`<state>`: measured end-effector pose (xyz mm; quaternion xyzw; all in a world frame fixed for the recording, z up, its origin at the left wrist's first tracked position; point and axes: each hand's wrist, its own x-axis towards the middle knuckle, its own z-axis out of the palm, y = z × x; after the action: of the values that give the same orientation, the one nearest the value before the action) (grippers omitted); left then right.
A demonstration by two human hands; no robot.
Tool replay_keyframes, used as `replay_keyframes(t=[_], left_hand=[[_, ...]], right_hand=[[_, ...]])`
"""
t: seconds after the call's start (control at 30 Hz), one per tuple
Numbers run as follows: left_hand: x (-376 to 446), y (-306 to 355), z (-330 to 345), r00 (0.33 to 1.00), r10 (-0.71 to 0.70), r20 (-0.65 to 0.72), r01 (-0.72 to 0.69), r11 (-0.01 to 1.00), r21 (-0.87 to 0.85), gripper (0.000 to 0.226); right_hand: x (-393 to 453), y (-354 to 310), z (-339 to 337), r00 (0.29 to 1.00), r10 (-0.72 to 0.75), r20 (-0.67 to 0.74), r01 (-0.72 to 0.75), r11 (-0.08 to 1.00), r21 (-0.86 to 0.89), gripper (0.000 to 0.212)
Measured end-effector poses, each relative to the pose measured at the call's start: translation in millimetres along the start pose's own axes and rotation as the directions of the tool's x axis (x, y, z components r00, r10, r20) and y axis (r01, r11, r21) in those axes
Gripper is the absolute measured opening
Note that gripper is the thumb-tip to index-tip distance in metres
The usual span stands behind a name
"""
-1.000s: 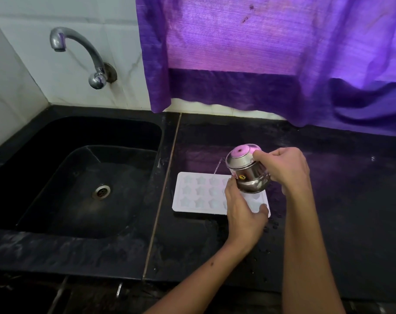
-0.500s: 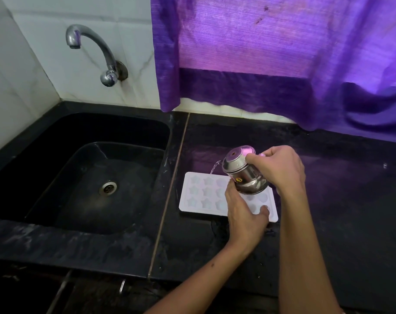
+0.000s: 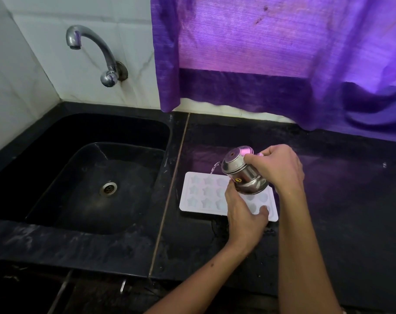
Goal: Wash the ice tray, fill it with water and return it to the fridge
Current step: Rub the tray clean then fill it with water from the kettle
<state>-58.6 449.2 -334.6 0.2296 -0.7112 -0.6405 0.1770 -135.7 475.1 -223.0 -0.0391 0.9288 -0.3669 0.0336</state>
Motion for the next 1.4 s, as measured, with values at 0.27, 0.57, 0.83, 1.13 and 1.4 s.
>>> replay_keyframes(t=[0.27,0.57,0.83,1.13,1.4], left_hand=[[-3,5,-4,0.999,0.048,-0.014,-0.048,0.998,0.045,0.089],[-2,11,-16,0.996,0.069,-0.058,-0.065,0.996,0.067,0.089],[5,0,-24,0.997,0.018,-0.069,-0.015,0.999,0.048,0.091],[6,-6,-25,0.998,0.010,-0.057,-0.008,0.999,0.046,0.092],[4,-5,-24,0.998,0.019,-0.060,-0.017,0.999,0.042,0.093]], right_hand=[[2,1,-5,0.999,0.044,-0.002,-0.044,0.997,0.063,0.024],[-1,-9,2,0.999,0.019,0.032,-0.022,0.992,0.122,0.020],[-2,-22,16,0.998,-0.005,0.057,0.003,0.999,0.044,0.020],[0,-22,23,0.999,-0.024,0.045,0.024,1.000,0.008,0.020],[0,-19,25,0.998,-0.036,0.045,0.036,0.999,0.007,0.020]])
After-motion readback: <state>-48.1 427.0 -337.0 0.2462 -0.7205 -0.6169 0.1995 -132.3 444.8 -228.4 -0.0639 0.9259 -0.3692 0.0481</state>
